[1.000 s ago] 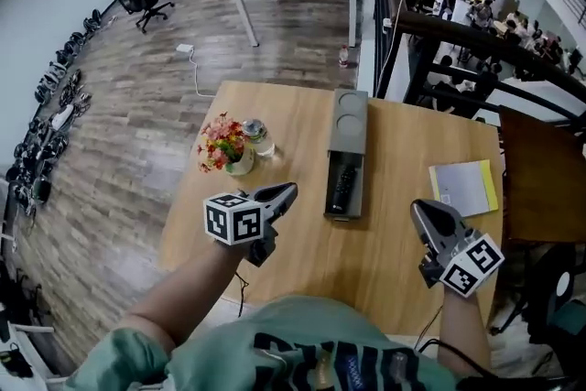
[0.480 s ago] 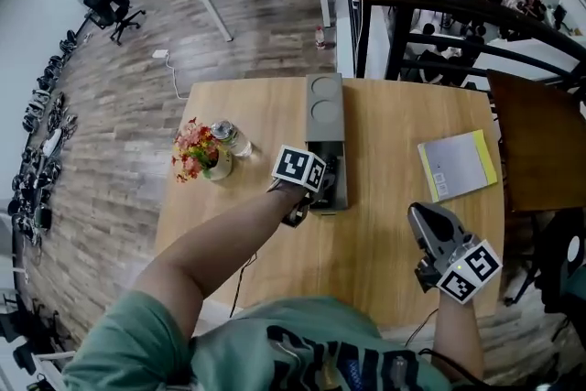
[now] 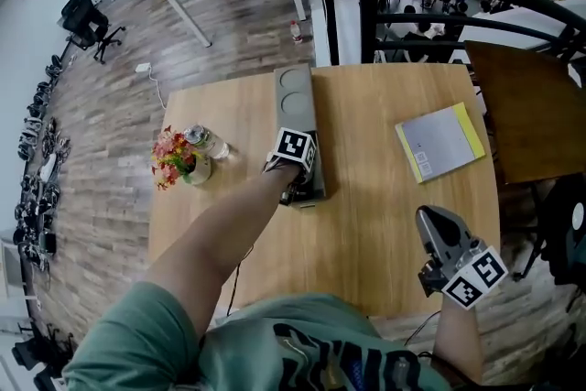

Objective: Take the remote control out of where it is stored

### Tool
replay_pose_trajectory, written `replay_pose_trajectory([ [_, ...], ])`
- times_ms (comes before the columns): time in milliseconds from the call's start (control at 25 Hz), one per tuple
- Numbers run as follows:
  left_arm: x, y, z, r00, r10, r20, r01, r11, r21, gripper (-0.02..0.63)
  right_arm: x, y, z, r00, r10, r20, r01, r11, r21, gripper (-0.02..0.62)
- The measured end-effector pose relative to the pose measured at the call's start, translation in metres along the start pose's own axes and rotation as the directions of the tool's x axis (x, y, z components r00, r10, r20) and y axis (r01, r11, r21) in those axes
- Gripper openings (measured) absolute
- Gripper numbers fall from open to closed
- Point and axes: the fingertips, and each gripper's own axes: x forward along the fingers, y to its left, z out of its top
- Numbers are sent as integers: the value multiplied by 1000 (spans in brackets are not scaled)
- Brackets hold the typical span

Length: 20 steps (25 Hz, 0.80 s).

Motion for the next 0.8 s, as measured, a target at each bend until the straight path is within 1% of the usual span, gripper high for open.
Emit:
replay_pose_trajectory([
  [160,11,-5,1,998,47,-33,-46,998,31,232,-22,-6,7,999,-31,17,31,1000,4,3],
  [240,17,-7,-1,996,82,-44,-79,994,70,232,-30,-7,10,999,-40,25,40,999,2,4],
  [320,20,-6,-2,991,124,-51,-117,985,126,232,-35,-7,11,999,-44,31,44,999,-1,5],
  [360,20,-7,-2,990,134,-53,-126,982,142,233,-37,-7,12,998,-46,32,46,999,-3,4],
  [480,21,-11,-2,992,111,-58,-101,984,145,233,-41,-7,13,998,-50,35,50,999,-4,3],
  [680,23,-10,-2,993,102,-65,-88,977,192,215,-42,-5,10,998,-49,27,49,999,0,4],
  [800,27,-11,-2,994,93,-62,-79,978,193,212,-42,-3,9,999,-47,22,47,999,-2,3],
])
